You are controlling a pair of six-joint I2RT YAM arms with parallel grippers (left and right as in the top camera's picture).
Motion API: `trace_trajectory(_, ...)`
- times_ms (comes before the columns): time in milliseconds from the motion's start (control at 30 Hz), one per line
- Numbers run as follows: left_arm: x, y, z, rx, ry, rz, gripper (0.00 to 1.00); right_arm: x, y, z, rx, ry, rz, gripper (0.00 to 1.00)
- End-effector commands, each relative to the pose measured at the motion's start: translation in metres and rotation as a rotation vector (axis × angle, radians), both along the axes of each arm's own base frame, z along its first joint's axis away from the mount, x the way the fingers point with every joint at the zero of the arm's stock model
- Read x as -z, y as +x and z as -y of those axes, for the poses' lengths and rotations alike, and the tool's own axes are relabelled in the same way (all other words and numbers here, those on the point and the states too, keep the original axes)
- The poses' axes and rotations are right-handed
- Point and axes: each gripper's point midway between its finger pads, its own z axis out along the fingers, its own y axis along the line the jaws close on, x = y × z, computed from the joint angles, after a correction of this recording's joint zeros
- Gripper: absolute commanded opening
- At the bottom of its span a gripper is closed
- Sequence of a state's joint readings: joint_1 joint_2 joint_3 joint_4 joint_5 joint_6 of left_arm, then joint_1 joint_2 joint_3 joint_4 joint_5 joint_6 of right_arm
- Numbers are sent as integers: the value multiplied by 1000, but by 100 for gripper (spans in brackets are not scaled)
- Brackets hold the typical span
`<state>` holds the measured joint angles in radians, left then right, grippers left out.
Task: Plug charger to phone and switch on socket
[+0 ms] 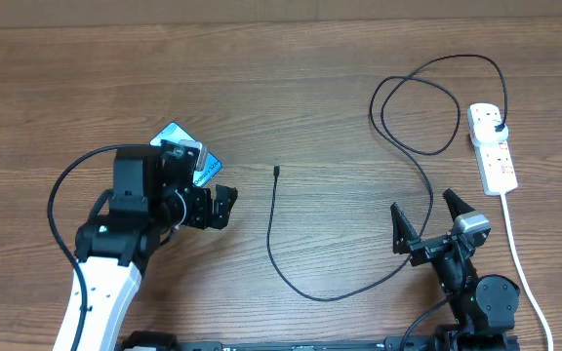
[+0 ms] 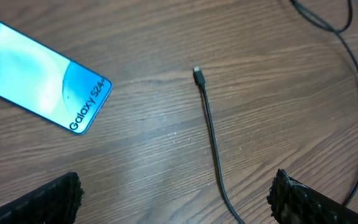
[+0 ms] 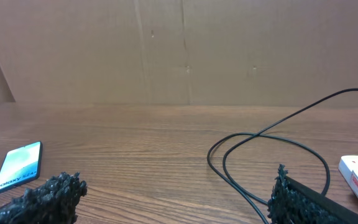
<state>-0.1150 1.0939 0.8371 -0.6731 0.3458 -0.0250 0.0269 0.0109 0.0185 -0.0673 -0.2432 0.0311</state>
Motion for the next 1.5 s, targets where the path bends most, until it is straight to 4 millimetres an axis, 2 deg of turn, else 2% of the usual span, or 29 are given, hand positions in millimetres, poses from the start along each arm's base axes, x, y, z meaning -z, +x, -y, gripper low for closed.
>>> trace_trajectory(0,-6,7,1,-7,-25,3,99,2,0,1,6,6,2,100)
trace_trajectory(267,-12,15,0,-63,-54,9,100,2,0,1,6,7,1,100)
trace_trajectory(400,-21,21,0,-98,-73,-2,100,2,0,1,6,6,2,100)
trace_trajectory(667,-40,37,-14,-238,-53,-78,100,2,0,1,6,7,1,100)
trace_trajectory(967,-67,55,-13,-284,-54,-161,100,2,0,1,7,7,1,100)
trace_trajectory(1100,-60,62,-22,-380,-41,-209,100,2,0,1,6,6,2,100)
trace_trajectory(1467,-20,73,-30,-538,-46,-354,100,2,0,1,6,6,2,100)
